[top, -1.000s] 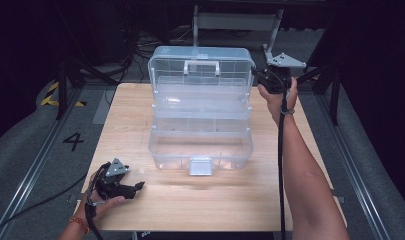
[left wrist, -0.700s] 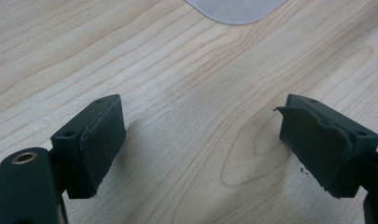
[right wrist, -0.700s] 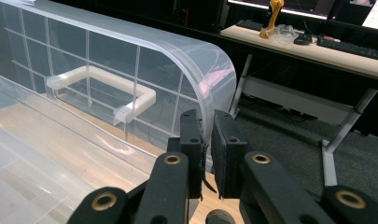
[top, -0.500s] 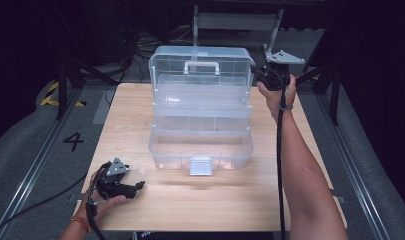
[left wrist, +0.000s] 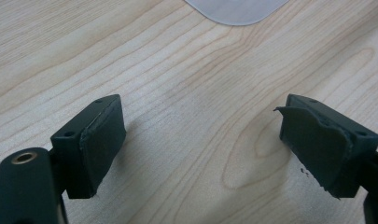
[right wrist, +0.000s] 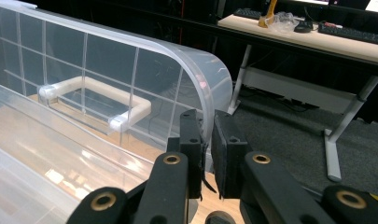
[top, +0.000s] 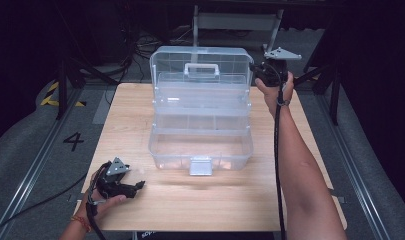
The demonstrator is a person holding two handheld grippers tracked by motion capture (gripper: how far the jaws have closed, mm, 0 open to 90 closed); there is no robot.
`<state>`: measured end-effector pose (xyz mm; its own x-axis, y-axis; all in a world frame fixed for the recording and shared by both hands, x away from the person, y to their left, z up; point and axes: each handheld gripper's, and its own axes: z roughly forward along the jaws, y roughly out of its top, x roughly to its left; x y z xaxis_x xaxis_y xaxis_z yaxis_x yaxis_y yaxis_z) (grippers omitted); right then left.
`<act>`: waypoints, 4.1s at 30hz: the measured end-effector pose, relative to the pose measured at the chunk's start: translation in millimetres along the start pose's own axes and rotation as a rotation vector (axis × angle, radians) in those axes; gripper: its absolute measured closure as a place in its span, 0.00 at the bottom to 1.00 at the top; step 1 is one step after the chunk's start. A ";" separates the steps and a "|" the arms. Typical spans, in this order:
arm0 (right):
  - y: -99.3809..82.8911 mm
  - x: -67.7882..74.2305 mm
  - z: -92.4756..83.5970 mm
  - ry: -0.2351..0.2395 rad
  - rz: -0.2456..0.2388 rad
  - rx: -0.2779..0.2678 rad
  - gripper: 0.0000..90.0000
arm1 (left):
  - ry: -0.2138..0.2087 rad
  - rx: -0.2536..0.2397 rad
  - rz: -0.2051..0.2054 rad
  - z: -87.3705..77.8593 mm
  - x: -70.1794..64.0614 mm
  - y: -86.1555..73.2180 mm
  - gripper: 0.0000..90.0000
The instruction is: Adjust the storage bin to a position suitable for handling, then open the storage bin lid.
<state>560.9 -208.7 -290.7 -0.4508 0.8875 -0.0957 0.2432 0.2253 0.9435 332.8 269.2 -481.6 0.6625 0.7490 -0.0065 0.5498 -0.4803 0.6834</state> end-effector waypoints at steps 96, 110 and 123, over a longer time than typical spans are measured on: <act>-29.4 -21.8 93.7 -0.003 -0.008 0.230 0.97 | -0.004 0.007 -0.004 0.6 0.6 1.6 0.16; -22.5 -22.3 75.0 0.009 -0.017 0.185 0.92 | -0.005 0.005 -0.005 0.9 0.5 1.4 0.16; -19.4 -13.7 39.4 0.024 -0.083 0.143 0.90 | -0.007 0.004 0.005 1.2 1.5 1.4 0.16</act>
<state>596.2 -209.4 -320.3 -0.4943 0.8540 -0.1622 0.3234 0.3538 0.8776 335.1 269.2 -481.5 0.6690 0.7432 -0.0082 0.5485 -0.4863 0.6802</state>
